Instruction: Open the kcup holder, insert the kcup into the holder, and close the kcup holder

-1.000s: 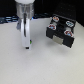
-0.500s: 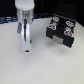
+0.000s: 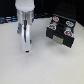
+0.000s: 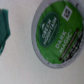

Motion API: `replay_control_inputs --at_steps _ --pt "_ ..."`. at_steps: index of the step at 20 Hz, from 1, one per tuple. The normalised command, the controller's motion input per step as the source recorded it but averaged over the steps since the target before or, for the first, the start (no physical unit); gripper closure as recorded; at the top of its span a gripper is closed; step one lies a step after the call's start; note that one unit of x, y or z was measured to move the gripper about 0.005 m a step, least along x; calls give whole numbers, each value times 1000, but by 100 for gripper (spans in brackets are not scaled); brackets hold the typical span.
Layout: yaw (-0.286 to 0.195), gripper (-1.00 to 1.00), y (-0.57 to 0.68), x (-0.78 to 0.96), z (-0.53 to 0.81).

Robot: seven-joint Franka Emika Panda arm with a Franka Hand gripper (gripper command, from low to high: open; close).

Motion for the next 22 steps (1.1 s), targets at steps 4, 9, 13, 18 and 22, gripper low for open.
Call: replay_control_inputs --at_steps 4,9,13,18,22 --pt "-5 -100 27 13 3" --pt "-8 100 4 -4 6" --pt "-7 100 0 1 3" --pt "-12 100 113 14 266" --pt "-7 100 306 110 813"
